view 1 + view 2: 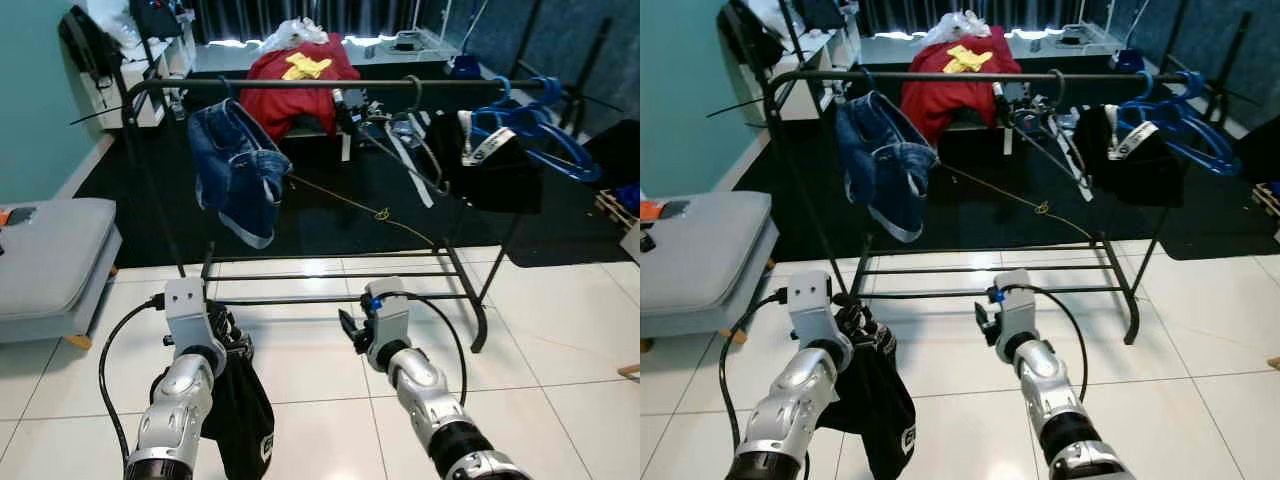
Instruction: Hang hanger
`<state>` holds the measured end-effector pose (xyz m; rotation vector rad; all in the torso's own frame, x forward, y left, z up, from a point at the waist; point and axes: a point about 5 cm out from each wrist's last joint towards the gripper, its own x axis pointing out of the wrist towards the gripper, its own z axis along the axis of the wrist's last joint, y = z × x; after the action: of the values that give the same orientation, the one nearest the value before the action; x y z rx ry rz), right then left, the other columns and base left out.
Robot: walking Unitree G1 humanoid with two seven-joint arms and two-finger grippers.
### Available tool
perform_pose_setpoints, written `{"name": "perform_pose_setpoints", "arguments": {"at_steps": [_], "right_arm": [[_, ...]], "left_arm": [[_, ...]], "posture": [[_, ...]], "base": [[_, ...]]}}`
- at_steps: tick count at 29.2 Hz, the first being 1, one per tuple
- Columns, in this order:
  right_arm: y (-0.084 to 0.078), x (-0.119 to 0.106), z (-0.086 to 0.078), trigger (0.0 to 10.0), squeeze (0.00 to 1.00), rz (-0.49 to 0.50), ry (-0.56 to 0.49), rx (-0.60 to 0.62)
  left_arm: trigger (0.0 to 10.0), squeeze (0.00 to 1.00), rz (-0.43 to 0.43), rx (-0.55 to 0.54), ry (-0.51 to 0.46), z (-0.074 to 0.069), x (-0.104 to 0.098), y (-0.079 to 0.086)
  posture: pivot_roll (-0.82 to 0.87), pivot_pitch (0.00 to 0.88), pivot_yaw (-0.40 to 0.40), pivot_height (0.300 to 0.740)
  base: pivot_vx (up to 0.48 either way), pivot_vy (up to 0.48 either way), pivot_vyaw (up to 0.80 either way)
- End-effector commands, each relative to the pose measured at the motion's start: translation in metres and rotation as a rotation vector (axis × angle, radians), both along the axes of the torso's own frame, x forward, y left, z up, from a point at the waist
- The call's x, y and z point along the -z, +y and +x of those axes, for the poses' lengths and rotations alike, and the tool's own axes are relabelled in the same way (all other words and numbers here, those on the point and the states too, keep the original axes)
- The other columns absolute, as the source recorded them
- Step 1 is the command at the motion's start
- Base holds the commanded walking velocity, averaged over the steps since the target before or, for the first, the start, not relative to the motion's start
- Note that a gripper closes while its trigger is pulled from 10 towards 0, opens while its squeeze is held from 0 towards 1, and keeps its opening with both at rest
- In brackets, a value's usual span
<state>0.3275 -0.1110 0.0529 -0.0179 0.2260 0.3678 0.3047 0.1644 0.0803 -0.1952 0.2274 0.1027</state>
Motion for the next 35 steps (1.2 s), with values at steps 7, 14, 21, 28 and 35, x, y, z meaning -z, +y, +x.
{"name": "perform_pose_setpoints", "arguments": {"at_steps": [7,14,21,28,35], "right_arm": [[0.004,0.003,-0.003,10.0,0.00,0.012,0.014,-0.008],[0.000,0.000,-0.002,10.0,0.00,0.012,-0.006,-0.006],[0.002,-0.004,-0.008,10.0,0.00,0.082,-0.046,-0.100],[0.014,-0.014,-0.018,10.0,0.60,0.090,-0.116,-0.339],[0.012,-0.028,-0.022,10.0,1.00,0.132,-0.145,-0.504]], "left_arm": [[10.0,0.00,0.050,0.017,-0.010,0.003,-0.002,0.001],[10.0,0.00,0.072,0.037,-0.064,0.005,-0.012,0.000],[10.0,0.00,0.149,0.079,-0.092,0.009,-0.019,0.003],[10.0,0.00,0.210,0.267,-0.167,0.015,-0.036,-0.011],[10.0,0.00,0.303,0.279,-0.228,0.025,-0.050,-0.004]], "posture": [[0.09,0.058,0.018,0.740],[0.09,0.065,0.017,0.740],[0.09,0.067,0.017,0.740],[0.09,0.066,0.019,0.740],[0.09,0.062,0.025,0.740]], "base": [[0.000,0.102,0.00],[0.000,0.000,0.00],[0.000,0.000,0.00],[0.000,0.000,0.00],[0.000,0.000,0.00]]}}
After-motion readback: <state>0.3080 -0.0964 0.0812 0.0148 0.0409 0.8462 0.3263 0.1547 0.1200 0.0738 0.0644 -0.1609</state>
